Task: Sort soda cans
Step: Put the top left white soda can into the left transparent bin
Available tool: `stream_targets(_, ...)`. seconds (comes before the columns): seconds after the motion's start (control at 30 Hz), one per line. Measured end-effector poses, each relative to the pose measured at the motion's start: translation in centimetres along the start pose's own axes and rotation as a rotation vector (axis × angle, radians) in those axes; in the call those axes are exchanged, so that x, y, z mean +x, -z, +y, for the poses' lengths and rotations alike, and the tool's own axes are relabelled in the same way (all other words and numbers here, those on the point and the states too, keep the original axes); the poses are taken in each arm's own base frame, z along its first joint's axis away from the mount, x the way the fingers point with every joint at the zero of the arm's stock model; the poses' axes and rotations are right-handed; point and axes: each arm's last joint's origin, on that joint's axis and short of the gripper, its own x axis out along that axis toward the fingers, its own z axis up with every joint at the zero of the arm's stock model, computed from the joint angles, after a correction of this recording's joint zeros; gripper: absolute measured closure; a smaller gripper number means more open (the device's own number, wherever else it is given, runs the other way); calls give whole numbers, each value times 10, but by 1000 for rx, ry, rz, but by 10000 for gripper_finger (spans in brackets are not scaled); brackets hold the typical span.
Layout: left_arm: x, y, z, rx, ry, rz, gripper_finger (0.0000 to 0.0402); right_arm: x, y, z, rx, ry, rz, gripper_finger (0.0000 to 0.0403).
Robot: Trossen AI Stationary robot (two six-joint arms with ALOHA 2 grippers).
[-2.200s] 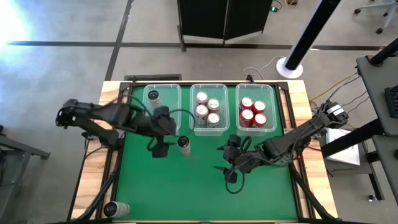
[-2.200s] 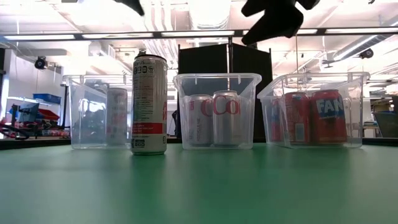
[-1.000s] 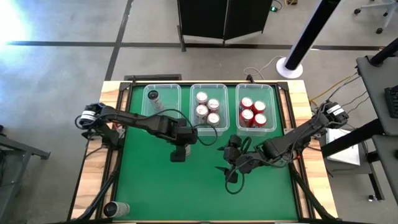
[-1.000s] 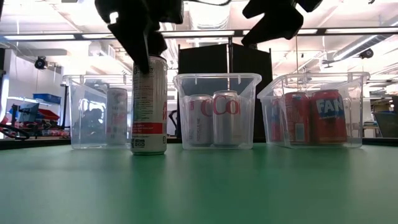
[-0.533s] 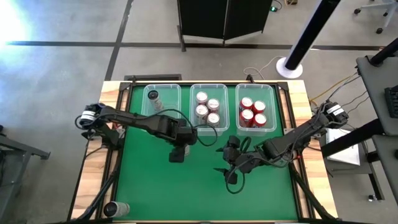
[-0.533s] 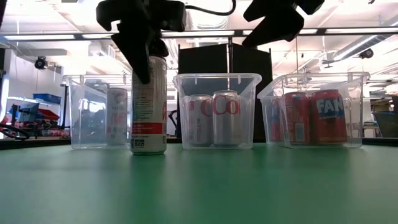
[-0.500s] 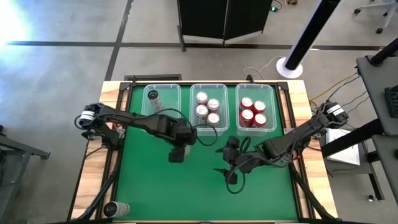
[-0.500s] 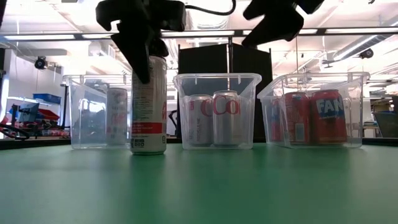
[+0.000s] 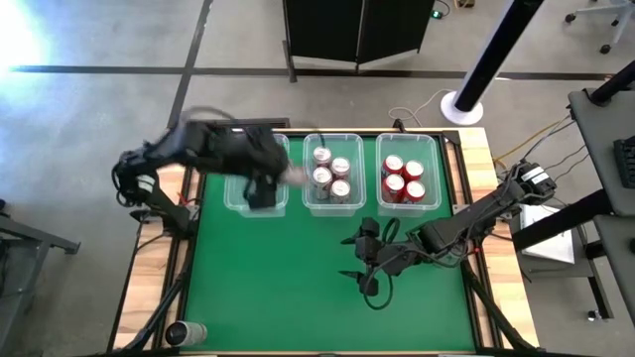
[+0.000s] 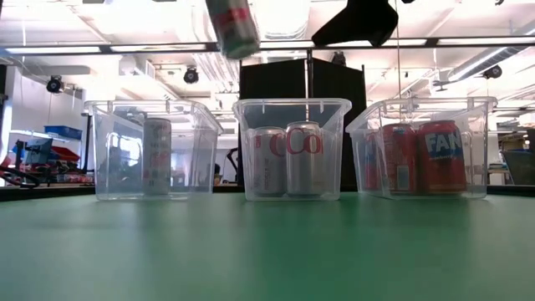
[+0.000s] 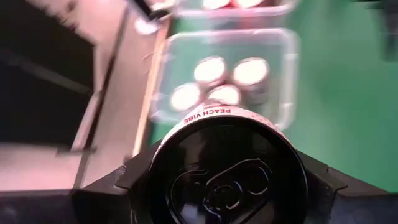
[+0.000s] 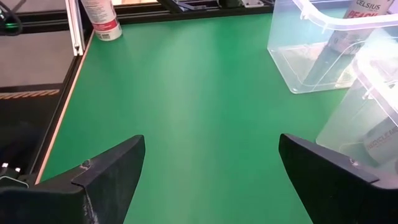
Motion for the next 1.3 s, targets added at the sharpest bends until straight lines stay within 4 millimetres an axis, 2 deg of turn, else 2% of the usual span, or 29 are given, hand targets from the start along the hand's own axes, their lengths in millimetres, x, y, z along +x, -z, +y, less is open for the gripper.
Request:
stream_targets(0.1, -10, 8, 33, -90, -63, 28, 166, 0, 0, 0, -2, 0, 0, 37)
stream_targets(0.2, -6, 17, 61, -177, -117, 61, 166, 0, 0, 0, -3, 0, 1, 37)
stream_targets(0.33, 14, 31, 88, -239, -130, 156, 166, 0, 1, 0, -4, 1, 4, 37)
stream_targets(0.47, 42, 49, 103, -281, -139, 293, 166, 1, 6, -1, 0, 6, 20, 37)
stream_targets(0.73, 95, 72, 99, -277, -37, 432, 166, 2, 7, -2, 2, 8, 28, 37)
stream_targets(1.3, 165, 115, 92, -328, 50, 451, 166, 1, 9, -2, 23, 14, 45, 37)
